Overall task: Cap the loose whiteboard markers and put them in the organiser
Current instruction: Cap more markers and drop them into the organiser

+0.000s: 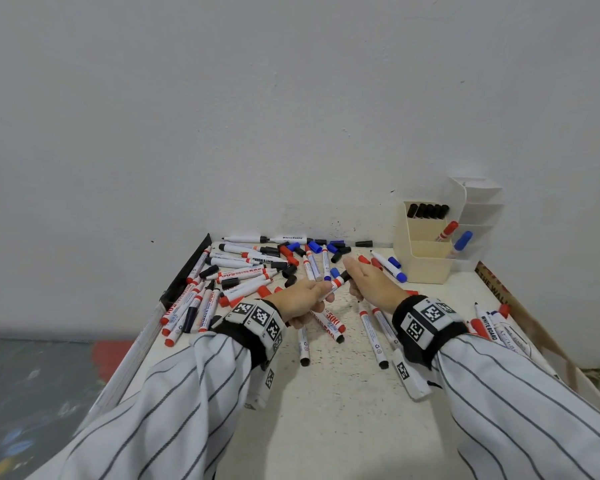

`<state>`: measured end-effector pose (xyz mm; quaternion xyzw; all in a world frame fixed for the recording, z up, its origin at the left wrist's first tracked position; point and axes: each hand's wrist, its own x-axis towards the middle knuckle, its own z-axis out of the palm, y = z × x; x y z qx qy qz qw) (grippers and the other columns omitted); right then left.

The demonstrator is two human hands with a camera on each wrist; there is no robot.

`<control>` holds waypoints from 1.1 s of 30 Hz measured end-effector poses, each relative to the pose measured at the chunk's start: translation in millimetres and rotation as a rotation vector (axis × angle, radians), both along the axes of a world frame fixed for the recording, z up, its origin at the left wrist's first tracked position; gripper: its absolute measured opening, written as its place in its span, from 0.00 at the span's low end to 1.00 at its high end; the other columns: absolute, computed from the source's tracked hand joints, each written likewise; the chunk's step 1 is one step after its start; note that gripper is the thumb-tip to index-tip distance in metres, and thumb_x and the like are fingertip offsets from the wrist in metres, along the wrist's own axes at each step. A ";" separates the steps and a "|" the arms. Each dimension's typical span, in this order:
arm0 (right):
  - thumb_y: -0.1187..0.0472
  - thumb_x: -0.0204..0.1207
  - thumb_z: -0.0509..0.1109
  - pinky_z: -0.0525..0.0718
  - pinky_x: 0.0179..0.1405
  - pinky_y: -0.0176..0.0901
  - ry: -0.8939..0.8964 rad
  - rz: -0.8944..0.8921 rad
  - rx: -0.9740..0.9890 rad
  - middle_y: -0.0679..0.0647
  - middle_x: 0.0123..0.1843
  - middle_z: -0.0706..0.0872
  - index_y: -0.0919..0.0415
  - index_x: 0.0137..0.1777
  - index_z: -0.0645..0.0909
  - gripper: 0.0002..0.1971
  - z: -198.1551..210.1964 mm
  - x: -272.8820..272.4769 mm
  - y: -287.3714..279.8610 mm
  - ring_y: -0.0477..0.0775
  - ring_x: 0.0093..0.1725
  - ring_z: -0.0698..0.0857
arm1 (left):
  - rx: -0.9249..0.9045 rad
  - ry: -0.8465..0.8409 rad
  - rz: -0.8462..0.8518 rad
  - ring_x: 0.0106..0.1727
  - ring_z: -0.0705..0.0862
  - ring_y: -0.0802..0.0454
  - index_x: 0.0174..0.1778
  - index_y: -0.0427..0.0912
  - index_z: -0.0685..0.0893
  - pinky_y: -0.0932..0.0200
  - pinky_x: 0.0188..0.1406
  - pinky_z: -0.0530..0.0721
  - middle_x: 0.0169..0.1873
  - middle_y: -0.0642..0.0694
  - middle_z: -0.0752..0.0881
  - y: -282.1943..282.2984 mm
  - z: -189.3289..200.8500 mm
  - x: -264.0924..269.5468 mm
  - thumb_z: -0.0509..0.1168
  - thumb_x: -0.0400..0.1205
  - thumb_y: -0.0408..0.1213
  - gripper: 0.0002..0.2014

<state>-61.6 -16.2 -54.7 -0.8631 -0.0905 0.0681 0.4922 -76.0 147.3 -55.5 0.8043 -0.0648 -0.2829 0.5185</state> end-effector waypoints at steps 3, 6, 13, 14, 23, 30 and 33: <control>0.48 0.86 0.46 0.67 0.33 0.41 -0.033 -0.016 -0.108 0.52 0.30 0.68 0.58 0.41 0.73 0.21 2.0 1.6 0.6 0.48 0.29 0.67 | 0.033 -0.118 0.041 0.22 0.68 0.57 0.46 0.46 0.78 0.65 0.19 0.67 0.30 0.51 0.72 -2.1 -7.9 -0.8 0.50 0.87 0.52 0.16; 0.49 0.86 0.47 0.67 0.34 0.40 -0.081 -0.068 -0.173 0.53 0.31 0.69 0.63 0.48 0.79 0.23 2.9 3.3 1.6 0.48 0.31 0.68 | 0.122 -0.299 0.054 0.33 0.75 0.56 0.57 0.41 0.80 0.62 0.33 0.74 0.39 0.50 0.79 -5.5 -10.6 -4.7 0.55 0.84 0.53 0.19; 0.53 0.87 0.46 0.63 0.29 0.38 -0.117 -0.132 -0.296 0.50 0.29 0.66 0.55 0.32 0.64 0.20 -0.8 4.8 -2.3 0.48 0.30 0.65 | 0.296 -0.675 0.146 0.48 0.78 0.56 0.63 0.43 0.82 0.63 0.48 0.74 0.51 0.47 0.85 -10.0 -13.2 -9.6 0.65 0.82 0.43 0.15; 0.55 0.87 0.47 0.62 0.29 0.36 -0.108 -0.136 -0.335 0.49 0.29 0.65 0.54 0.33 0.64 0.18 -0.4 3.0 -3.1 0.49 0.32 0.66 | 0.307 -0.693 0.133 0.43 0.78 0.55 0.62 0.42 0.83 0.62 0.44 0.74 0.45 0.46 0.84 -11.2 -13.3 -10.3 0.63 0.83 0.42 0.14; 0.68 0.83 0.55 0.64 0.30 0.31 -0.147 -0.095 -0.420 0.47 0.32 0.64 0.56 0.41 0.63 0.10 -4.3 3.3 -9.2 0.49 0.35 0.70 | 0.202 -0.609 0.000 0.26 0.72 0.57 0.34 0.44 0.78 0.68 0.26 0.70 0.27 0.48 0.75 -14.2 -5.1 -11.2 0.58 0.86 0.40 0.14; 0.54 0.87 0.46 0.65 0.33 0.42 -0.012 0.020 -0.139 0.51 0.28 0.65 0.54 0.33 0.64 0.19 -0.4 0.9 -11.8 0.49 0.28 0.64 | -0.129 -0.144 0.071 0.13 0.66 0.62 0.54 0.39 0.83 0.71 0.13 0.63 0.29 0.50 0.76 -8.4 -8.1 -5.5 0.60 0.85 0.44 0.13; 0.49 0.86 0.47 0.66 0.33 0.39 -0.028 0.030 -0.181 0.50 0.29 0.68 0.55 0.34 0.68 0.21 1.0 7.3 -15.5 0.47 0.29 0.67 | -0.098 -0.177 0.057 0.17 0.73 0.61 0.45 0.43 0.84 0.69 0.16 0.72 0.30 0.51 0.79 -8.4 -8.0 -2.0 0.62 0.84 0.43 0.09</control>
